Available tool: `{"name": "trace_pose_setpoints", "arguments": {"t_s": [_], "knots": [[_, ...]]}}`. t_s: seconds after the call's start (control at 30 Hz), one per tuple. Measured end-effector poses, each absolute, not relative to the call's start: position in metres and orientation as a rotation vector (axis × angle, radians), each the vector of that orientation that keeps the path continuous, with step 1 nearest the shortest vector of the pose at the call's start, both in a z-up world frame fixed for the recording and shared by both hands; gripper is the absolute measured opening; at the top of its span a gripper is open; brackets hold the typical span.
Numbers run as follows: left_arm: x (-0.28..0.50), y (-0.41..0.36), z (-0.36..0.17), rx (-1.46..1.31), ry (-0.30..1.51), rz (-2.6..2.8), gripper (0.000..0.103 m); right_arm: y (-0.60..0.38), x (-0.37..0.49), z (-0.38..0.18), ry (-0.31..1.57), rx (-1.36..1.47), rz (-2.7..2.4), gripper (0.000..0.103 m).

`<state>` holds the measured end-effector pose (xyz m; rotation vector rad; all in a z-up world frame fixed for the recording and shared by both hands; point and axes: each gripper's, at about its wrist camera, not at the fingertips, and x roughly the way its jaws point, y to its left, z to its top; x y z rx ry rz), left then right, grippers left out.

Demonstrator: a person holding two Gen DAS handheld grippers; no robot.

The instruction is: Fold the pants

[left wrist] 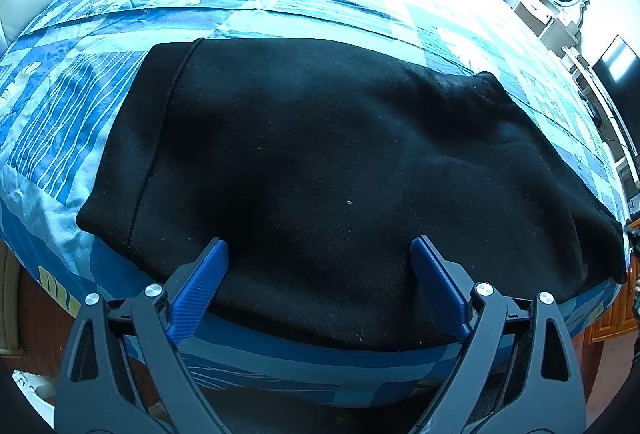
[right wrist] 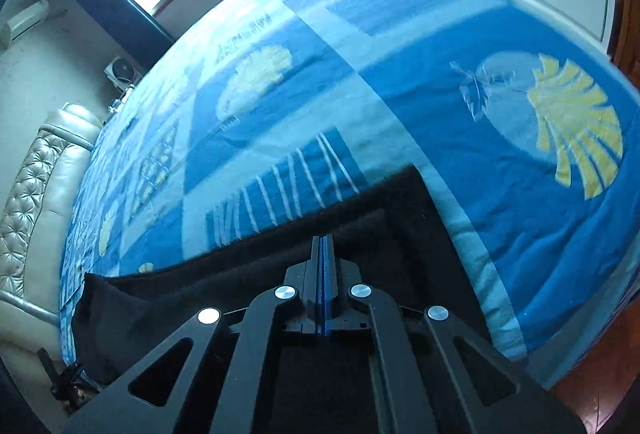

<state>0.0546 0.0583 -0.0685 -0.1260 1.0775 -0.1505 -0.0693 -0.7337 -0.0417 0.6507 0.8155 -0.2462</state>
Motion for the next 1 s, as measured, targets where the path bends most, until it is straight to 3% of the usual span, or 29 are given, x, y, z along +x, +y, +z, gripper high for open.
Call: {"name": "trace_pose_setpoints", "arguments": {"t_s": [0.2,0.53,0.6,0.67,0.93,1.0], "knots": [[0.056,0.057,-0.069,-0.125,1.080,-0.145,0.093,-0.749,-0.083,0.008,0.660,0.653,-0.262,0.000],[0.058,0.054,-0.070,-0.120,1.070,-0.136,0.096,-0.777,-0.083,-0.055,0.842,0.846,-0.130,0.002],[0.059,0.054,-0.070,-0.120,1.072,-0.133,0.097,-0.785,-0.086,-0.068,0.843,0.905,-0.114,0.013],[0.059,0.053,-0.071,-0.120,1.071,-0.133,0.097,-0.788,-0.088,-0.074,0.851,0.919,-0.129,0.045],[0.059,0.053,-0.071,-0.120,1.071,-0.127,0.097,-0.780,-0.076,-0.083,0.914,0.881,-0.056,0.049],[0.059,0.052,-0.071,-0.119,1.070,-0.123,0.098,-0.774,-0.072,-0.081,0.933,0.835,-0.071,0.044]]}}
